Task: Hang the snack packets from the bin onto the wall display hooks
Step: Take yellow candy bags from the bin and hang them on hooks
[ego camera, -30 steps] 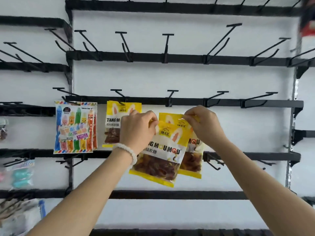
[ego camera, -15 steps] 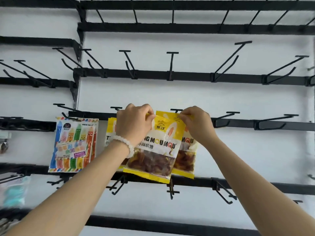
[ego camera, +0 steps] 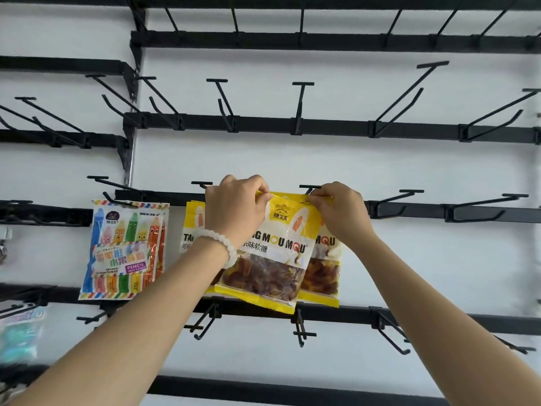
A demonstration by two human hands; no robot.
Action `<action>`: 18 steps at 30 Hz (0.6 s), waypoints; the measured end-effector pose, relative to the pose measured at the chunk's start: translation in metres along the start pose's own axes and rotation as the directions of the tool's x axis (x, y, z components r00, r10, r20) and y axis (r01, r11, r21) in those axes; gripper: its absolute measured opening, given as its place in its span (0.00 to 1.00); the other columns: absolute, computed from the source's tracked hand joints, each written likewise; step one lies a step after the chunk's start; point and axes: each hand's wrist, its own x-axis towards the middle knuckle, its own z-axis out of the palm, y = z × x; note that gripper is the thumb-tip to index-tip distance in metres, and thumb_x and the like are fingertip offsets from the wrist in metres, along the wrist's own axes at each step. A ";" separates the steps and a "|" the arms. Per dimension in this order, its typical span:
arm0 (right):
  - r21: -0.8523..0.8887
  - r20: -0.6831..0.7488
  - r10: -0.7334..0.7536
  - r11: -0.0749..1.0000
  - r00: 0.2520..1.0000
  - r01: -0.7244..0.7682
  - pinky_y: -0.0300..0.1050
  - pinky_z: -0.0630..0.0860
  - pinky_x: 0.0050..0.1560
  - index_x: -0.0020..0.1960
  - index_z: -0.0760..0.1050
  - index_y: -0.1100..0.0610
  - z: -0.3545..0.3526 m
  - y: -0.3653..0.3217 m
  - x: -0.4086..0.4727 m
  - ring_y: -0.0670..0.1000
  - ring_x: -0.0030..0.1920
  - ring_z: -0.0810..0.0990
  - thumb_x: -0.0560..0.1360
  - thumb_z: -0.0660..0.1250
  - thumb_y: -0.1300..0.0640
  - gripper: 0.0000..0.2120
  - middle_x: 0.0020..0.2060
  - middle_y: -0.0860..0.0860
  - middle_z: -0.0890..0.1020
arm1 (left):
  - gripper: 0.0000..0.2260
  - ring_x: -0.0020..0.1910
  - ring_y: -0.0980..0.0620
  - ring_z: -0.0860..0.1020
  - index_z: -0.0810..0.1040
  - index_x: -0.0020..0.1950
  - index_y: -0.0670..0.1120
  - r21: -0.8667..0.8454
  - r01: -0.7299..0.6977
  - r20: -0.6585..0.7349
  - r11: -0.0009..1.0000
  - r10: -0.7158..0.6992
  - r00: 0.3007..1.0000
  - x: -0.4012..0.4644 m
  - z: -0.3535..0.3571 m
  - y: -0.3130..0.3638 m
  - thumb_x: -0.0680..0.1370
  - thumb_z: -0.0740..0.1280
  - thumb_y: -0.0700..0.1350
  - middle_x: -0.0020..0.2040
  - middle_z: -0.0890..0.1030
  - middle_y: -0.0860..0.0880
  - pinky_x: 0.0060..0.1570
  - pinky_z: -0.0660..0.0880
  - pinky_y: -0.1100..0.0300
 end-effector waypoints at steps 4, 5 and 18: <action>-0.078 0.042 0.044 0.996 0.998 -0.041 0.51 0.76 0.49 0.49 0.81 0.54 0.003 0.003 0.002 0.53 0.48 0.78 0.75 0.63 0.56 0.08 0.48 0.50 0.82 | 0.06 0.47 0.49 0.74 0.78 0.46 0.52 -0.001 -0.020 0.012 1.000 0.020 1.000 0.000 0.004 0.001 0.77 0.63 0.52 0.34 0.81 0.56 0.48 0.68 0.51; -0.091 0.056 0.060 0.994 0.997 -0.055 0.50 0.76 0.48 0.49 0.81 0.53 0.005 0.005 0.002 0.53 0.46 0.79 0.75 0.63 0.56 0.08 0.48 0.49 0.82 | 0.06 0.47 0.50 0.74 0.78 0.46 0.52 0.002 -0.026 0.020 1.000 0.026 0.999 0.000 0.004 0.002 0.77 0.63 0.52 0.34 0.81 0.56 0.48 0.67 0.51; 0.029 0.046 0.037 0.999 0.998 -0.038 0.32 0.69 0.41 0.49 0.81 0.55 -0.009 0.016 -0.016 0.46 0.46 0.76 0.75 0.62 0.61 0.09 0.50 0.48 0.81 | 0.06 0.46 0.50 0.74 0.78 0.47 0.52 -0.073 -0.001 0.051 0.997 0.005 0.999 -0.005 0.019 0.009 0.77 0.63 0.52 0.38 0.80 0.53 0.47 0.63 0.54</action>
